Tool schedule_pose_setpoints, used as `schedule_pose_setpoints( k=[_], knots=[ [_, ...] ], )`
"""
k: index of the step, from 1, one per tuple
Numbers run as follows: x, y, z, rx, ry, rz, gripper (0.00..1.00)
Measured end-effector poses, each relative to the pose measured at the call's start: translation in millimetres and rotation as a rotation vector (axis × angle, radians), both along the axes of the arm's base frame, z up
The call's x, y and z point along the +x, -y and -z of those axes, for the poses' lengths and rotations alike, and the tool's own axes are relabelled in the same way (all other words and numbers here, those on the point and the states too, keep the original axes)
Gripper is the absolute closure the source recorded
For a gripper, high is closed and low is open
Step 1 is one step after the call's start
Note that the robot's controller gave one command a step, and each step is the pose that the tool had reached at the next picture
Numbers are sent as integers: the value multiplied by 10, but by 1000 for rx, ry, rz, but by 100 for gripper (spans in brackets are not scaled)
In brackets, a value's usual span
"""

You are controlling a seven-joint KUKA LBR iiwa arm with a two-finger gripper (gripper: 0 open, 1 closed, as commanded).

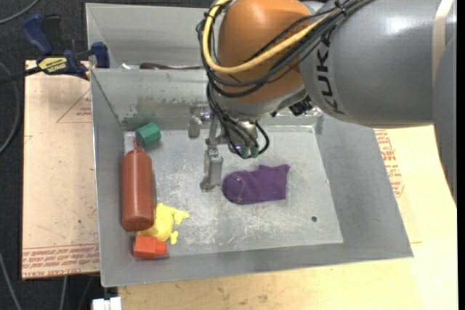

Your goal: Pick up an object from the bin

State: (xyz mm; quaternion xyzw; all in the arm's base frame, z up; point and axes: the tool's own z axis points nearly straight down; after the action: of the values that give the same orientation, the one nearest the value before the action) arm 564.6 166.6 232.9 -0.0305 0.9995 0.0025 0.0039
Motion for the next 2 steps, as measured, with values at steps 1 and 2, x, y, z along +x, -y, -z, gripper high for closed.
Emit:
schedule_pose_setpoints(
  k=[1,2],
  knots=[
    [-127,319,247,-5,-10,2,0],
    [-106,504,284,-1,-8,285,0]
  ],
)
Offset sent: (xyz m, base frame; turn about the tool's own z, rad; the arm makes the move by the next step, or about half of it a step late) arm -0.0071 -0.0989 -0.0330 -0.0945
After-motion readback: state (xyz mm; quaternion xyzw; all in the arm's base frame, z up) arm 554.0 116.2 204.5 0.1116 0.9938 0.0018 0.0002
